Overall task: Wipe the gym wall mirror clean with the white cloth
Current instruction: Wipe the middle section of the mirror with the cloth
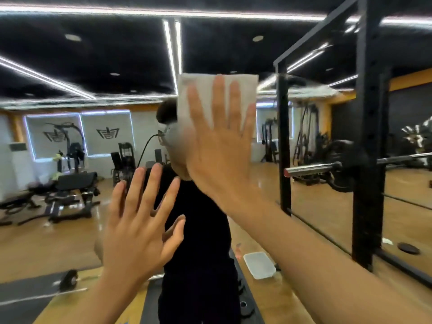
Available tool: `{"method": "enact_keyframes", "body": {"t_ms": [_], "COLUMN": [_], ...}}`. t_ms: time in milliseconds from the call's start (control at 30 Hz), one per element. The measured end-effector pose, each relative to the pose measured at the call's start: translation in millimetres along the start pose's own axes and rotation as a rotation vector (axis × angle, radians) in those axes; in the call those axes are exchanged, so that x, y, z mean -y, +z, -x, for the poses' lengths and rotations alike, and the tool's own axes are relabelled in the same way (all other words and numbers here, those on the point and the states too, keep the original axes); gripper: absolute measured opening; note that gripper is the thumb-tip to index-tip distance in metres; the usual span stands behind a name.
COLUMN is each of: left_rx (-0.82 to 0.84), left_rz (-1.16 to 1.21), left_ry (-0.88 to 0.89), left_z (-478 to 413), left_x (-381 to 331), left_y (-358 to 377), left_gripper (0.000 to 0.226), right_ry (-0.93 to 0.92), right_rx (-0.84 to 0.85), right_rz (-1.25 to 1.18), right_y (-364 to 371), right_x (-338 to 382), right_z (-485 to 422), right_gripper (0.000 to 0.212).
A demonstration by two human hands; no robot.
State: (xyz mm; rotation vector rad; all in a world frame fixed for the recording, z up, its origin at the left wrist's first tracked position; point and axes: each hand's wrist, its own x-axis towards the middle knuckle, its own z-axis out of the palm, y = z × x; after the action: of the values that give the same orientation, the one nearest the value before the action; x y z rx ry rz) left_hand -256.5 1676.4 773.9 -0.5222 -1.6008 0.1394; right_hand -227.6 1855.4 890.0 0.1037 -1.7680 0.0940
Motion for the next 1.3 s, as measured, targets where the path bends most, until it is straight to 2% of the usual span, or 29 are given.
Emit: {"method": "enact_keyframes", "body": {"t_ms": [100,200,267,367,467,567,633,833,900,967,1033,1100,1200,1233,1300], "left_rx": [-0.005,-0.010,-0.004,-0.004,-0.008,0.003,0.004,-0.009,-0.017,-0.017,-0.008,-0.003,0.005,0.009,0.014], "left_rz": [0.028,0.007,0.008,0.022,0.028,0.021,0.018,0.024,0.045,0.040,0.030,0.013,0.002,0.002,0.005], "left_ry": [-0.009,0.002,0.000,-0.025,-0.027,-0.027,-0.030,-0.038,-0.031,-0.019,-0.025,-0.034,-0.036,-0.036,-0.037], "left_z": [1.1,0.6,-0.4,-0.9,-1.1,0.1,0.5,0.6,1.3,1.3,0.0,0.0,-0.1,-0.3,0.2], "left_x": [1.6,3.0,2.0,-2.6,-4.3,-4.8,-5.3,-3.7,-2.3,-0.5,-1.5,-3.9,-5.5,-5.1,-4.0], "left_y": [-2.8,-4.3,-4.2,-2.6,-1.6,-1.1,-0.7,-0.9,-0.7,-1.0,-2.1,-2.4,-2.2,-2.5,-3.5], "left_gripper": [0.069,0.070,0.070,0.071,0.071,0.071,0.072,0.073,0.072,0.071,0.070,0.069,0.070,0.070,0.071], "right_ry": [-0.286,-0.399,-0.295,-0.006,0.290,0.508,0.495,-0.110,-0.264,-0.372,-0.309,-0.125,0.100,0.113,0.011], "right_rx": [0.088,0.067,0.058,0.043,0.039,-0.044,-0.074,0.073,0.132,0.117,0.053,0.002,0.005,0.020,0.126], "right_rz": [0.061,0.076,0.117,0.229,0.161,0.094,0.089,0.029,0.043,0.065,0.058,0.061,0.024,0.027,0.016], "right_y": [2.7,-11.2,-20.7,-38.9,-55.8,-48.3,-36.3,-3.1,1.7,-0.5,-7.8,-14.4,-9.5,-2.8,11.6], "right_x": [18.2,-44.5,-106.8,-202.8,-254.8,-226.7,-178.7,-4.9,15.8,-8.9,-53.6,-97.2,-109.1,-99.1,-75.1], "right_z": [15.5,12.2,13.2,27.7,39.6,29.9,23.0,28.4,35.3,30.8,23.1,25.2,78.2,109.9,181.2], "right_gripper": [0.061,0.060,0.063,0.063,0.063,0.064,0.067,0.062,0.060,0.058,0.057,0.058,0.058,0.058,0.060]}}
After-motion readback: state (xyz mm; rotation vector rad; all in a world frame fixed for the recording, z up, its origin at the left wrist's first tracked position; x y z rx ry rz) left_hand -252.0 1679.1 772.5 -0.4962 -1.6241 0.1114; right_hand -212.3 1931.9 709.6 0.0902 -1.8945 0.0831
